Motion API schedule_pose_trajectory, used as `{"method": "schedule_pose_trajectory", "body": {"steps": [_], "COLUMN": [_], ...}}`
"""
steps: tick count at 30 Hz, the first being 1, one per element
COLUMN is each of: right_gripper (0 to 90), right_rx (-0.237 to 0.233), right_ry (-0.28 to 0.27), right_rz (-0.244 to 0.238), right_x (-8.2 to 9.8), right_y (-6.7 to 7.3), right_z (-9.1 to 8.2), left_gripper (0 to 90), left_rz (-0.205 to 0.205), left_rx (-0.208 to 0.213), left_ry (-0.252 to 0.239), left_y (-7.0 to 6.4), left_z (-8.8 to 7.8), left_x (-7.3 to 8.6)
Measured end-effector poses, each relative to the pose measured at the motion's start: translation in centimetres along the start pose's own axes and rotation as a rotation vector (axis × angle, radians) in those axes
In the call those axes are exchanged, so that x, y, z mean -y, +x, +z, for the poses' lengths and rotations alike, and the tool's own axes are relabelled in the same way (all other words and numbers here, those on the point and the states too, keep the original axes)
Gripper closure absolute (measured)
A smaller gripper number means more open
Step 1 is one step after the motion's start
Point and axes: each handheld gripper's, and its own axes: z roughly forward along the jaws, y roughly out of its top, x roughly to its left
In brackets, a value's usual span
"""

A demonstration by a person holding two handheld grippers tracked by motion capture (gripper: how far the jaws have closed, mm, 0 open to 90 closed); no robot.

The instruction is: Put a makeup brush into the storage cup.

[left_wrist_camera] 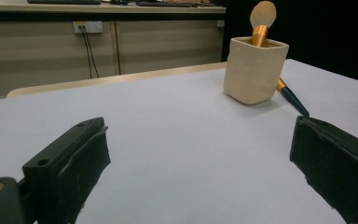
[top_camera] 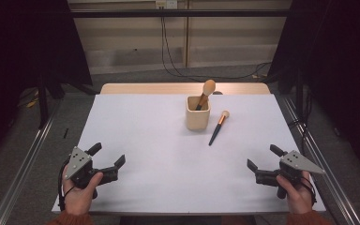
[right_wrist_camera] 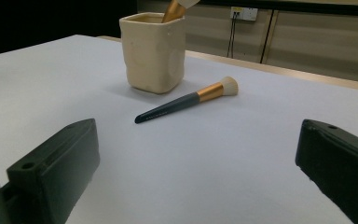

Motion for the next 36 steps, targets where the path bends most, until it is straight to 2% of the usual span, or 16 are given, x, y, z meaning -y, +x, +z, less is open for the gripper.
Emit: {"method": "schedule_pose_trajectory", "body": {"steps": [4,7,9,10,12,13,16,24,29,32,34,35,36], "right_gripper": [0.0,0.0,0.0,0.0,0.0,0.0,0.0,0.0,0.0,0.0,0.3,0.3,0.3], "right_rx": [-0.010,-0.008,-0.008,-0.004,0.000,0.001,-0.001,-0.010,-0.026,-0.026,-0.036,-0.042,-0.043], "right_ry": [-0.001,-0.001,-0.007,-0.007,-0.004,-0.004,-0.008,0.025,0.030,0.031,0.015,0.023,0.028], "right_rz": [0.007,0.004,0.004,0.005,0.015,0.019,0.011,0.030,0.013,0.007,0.023,0.039,0.051], "right_x": [0.0,-0.1,-0.2,-0.3,-0.7,-0.9,-1.4,-2.7,-3.8,-4.5,-4.9,-5.0,-5.1], "right_y": [0.0,0.0,0.0,0.1,0.2,0.2,0.2,-0.7,-0.9,-0.9,-0.9,-0.9,-0.8], "right_z": [0.1,0.3,0.6,0.7,1.3,1.5,2.2,5.1,7.0,8.0,8.6,8.9,9.3], "left_gripper": [4.4,4.5,4.4,4.4,4.4,4.4,4.4,4.5,4.5,4.5,4.5,4.7,4.7], "left_rz": [0.015,-0.019,0.017,0.018,0.013,0.027,0.028,0.036,0.039,0.019,-0.009,-0.018,-0.008], "left_rx": [-0.005,0.009,-0.010,-0.003,0.004,0.002,0.004,0.017,0.014,0.026,0.036,0.031,0.024], "left_ry": [0.001,-0.010,-0.004,-0.002,0.011,0.018,0.013,0.021,0.021,0.015,0.007,0.004,0.005], "left_y": [-0.3,-0.4,-0.5,-0.5,-0.7,-0.7,-0.9,-0.9,-0.9,-0.8,-0.7,-0.7,-0.6], "left_z": [-0.1,-0.4,-0.7,-0.8,-0.9,-1.0,-1.1,-0.8,-0.7,-0.7,-0.8,-0.9,-0.9], "left_x": [-0.1,-0.1,-0.1,-0.1,0.1,0.2,0.2,0.1,0.1,0.0,0.0,0.0,0.0]}}
